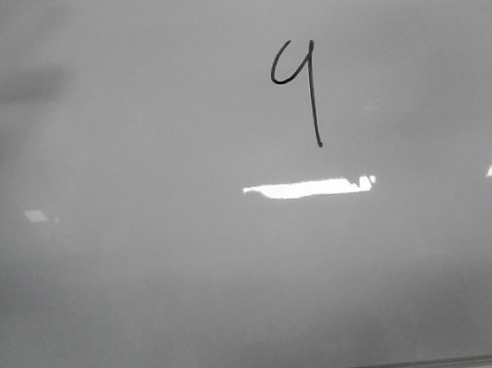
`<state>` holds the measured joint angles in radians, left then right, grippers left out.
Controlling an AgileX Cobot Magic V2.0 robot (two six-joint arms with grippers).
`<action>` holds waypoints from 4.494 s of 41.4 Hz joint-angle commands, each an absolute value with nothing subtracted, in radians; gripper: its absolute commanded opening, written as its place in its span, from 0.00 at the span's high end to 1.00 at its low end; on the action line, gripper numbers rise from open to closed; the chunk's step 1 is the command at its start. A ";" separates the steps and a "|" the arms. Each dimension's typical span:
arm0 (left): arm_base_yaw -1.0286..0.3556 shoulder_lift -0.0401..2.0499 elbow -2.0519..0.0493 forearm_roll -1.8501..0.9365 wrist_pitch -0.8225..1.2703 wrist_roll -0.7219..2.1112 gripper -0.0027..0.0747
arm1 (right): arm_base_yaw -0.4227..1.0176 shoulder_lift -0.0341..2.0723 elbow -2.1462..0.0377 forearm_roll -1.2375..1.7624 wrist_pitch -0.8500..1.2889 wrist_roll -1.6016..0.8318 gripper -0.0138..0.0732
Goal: Write number 9 on whiteboard
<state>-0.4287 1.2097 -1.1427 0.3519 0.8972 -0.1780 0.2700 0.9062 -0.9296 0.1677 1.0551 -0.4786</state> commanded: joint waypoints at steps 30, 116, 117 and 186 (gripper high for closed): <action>-0.086 1.398 -0.857 0.358 0.140 -0.379 0.90 | 0.261 0.897 -0.961 0.172 0.995 -0.474 0.10; -0.576 0.717 -0.890 0.235 0.831 -0.137 0.96 | 0.261 0.533 -0.920 -0.037 1.107 -0.019 0.84; -0.576 0.717 -0.890 0.235 0.831 -0.137 0.97 | 0.261 0.533 -0.920 -0.037 1.107 -0.019 0.88; 0.007 -0.028 0.013 0.038 -0.058 -0.125 0.99 | 0.261 0.534 -0.920 -0.037 1.118 -0.019 0.92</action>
<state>0.0045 -0.0060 0.0010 0.0505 0.0780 -0.1252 0.2661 0.5276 -0.8954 -0.0247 1.1721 -0.0186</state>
